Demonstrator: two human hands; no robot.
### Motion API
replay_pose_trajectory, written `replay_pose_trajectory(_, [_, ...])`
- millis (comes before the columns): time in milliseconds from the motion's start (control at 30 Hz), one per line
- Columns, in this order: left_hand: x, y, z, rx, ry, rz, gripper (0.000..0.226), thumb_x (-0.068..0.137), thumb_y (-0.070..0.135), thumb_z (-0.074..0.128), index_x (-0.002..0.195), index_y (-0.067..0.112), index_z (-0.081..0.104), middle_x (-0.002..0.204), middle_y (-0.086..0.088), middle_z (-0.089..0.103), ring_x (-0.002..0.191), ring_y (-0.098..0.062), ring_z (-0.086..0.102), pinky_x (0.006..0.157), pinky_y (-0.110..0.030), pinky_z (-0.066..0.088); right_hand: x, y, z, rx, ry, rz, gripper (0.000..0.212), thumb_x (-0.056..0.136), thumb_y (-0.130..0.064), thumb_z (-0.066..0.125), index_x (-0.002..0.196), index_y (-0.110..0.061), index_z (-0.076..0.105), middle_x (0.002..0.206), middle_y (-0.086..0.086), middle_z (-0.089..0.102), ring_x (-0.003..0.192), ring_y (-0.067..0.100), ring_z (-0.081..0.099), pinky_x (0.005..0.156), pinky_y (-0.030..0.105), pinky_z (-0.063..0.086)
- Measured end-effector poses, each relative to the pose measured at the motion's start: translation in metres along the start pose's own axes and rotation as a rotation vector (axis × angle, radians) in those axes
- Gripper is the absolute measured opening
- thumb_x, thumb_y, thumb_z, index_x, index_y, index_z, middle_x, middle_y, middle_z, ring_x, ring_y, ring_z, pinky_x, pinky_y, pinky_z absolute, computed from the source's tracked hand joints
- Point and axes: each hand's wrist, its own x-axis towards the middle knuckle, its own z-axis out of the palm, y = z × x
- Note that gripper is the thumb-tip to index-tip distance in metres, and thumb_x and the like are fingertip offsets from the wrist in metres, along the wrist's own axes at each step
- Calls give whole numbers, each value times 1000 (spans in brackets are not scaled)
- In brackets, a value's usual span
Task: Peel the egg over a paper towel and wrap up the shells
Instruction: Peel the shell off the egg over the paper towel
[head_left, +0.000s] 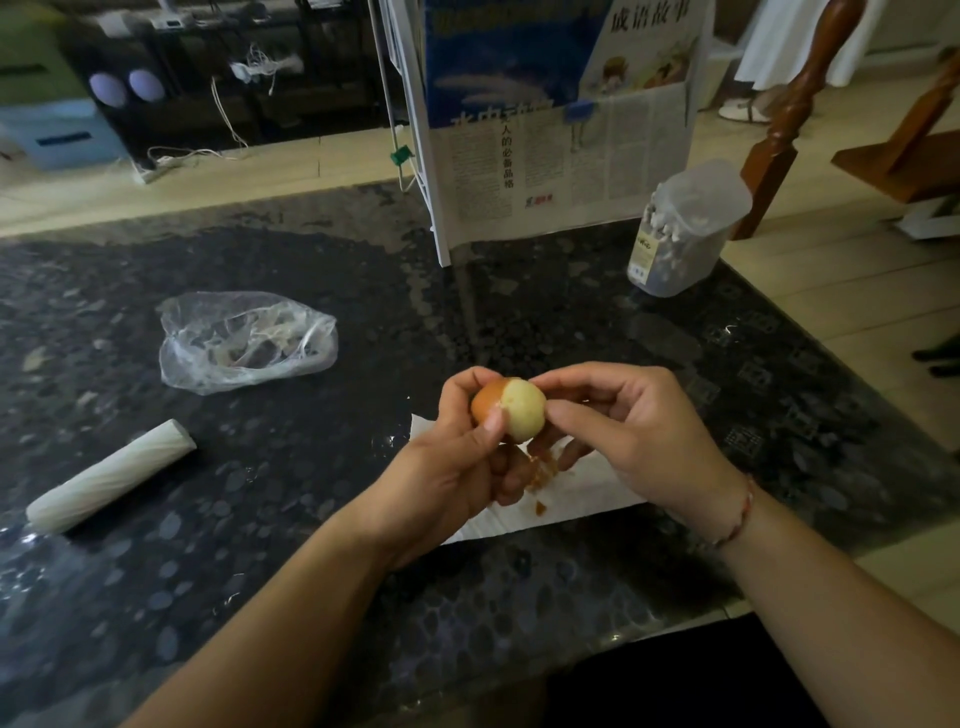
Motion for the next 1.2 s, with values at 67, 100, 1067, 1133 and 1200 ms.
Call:
replay_pose_trajectory(67, [-2,0,0,49,-11,2,27,92,17,47,116,29,40,99,-3,55,67,-16,48,61,-26,41,-1,0,1,-66,35,-15,21,88,-4,65,101,-17,74,88,-2,77,74,13,74,58,19,56])
replay_pose_trajectory(100, [-3,0,0,89,-11,-1,30,92,16,48,118,29,37,101,-5,53,68,-15,49,62,-26,41,-2,1,1,-111,47,-27,22,87,-3,66,100,-19,74,87,-5,77,75,10,74,60,17,56])
replay_pose_trajectory(1067, [-6,10,6,64,-6,-82,48,94,50,36,119,11,47,77,4,64,58,-10,45,57,-26,35,-4,-5,3,-70,13,-69,24,86,0,66,105,-14,69,86,5,74,74,18,73,57,21,56])
replay_pose_trajectory(1133, [-7,12,7,156,-8,-69,47,93,49,38,120,11,45,80,8,67,59,-7,47,57,-25,36,-4,-5,3,-104,2,-65,27,86,0,66,105,-18,71,88,3,75,75,17,73,58,20,56])
replay_pose_trajectory(1200, [-7,13,8,229,-13,-77,46,92,49,41,120,12,43,80,10,66,61,-7,47,58,-24,37,-4,-5,3,-148,16,-64,26,84,0,68,101,-20,73,88,1,76,75,15,73,60,20,57])
